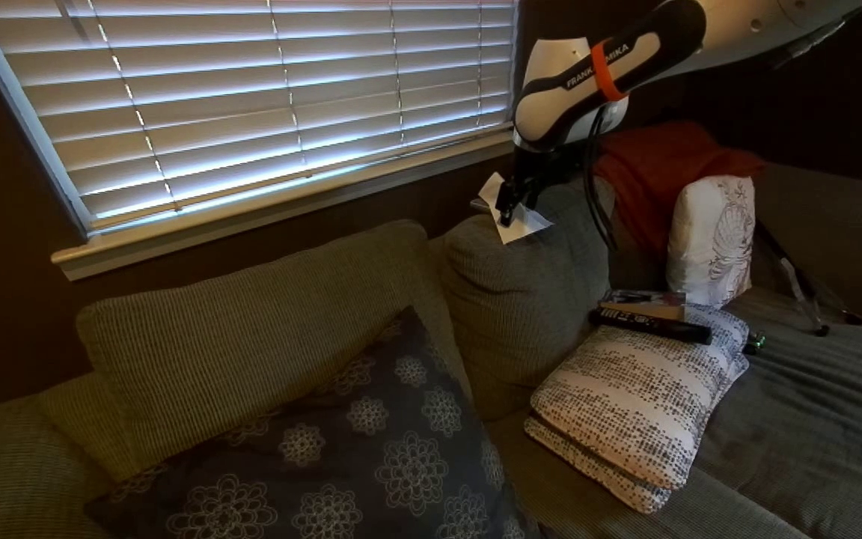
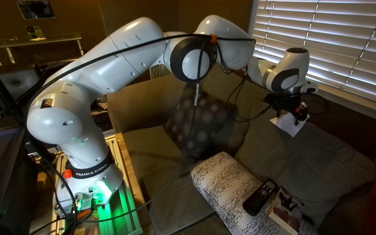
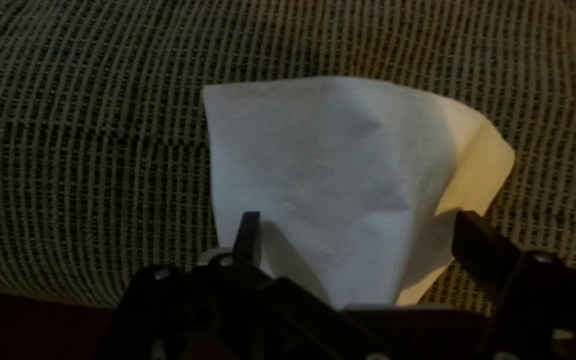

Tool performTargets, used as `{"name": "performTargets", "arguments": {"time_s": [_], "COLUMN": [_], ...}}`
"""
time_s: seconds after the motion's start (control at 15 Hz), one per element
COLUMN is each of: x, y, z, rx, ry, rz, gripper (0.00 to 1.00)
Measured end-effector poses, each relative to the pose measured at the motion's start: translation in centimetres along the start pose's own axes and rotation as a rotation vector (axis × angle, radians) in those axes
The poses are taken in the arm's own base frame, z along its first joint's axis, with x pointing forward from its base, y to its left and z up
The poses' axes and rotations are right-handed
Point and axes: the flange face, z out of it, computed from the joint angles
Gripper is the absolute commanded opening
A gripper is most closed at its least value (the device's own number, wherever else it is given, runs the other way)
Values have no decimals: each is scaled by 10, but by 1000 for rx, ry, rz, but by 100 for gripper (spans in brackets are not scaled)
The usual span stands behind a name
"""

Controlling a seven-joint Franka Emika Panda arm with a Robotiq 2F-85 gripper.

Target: Pick up the napkin and the remote under the napkin, place the remote on the cushion next to the black remote then place the napkin on the black remote

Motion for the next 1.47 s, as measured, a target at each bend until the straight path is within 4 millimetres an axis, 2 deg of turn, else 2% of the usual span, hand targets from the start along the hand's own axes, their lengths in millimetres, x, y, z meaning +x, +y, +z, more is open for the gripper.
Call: {"name": "performTargets", "arguments": {"time_s": [0.13,0.2,0.27,0.8,1.07,1.13,1.2,1.47], "x": [2,2,3,3,4,5,6,7], "y": [-2,-3,-4,1,3,3,3,0], "z": [2,3,4,7,4,3,2,1], "rx": [2,4,5,2,1,0,0,6], "ry": [21,32,41,56,62,65,67,71], "rz": [-7,-11,-15,-29,-27,-27,-27,-29], "gripper": [98,76,73,17,3,6,1,0]}}
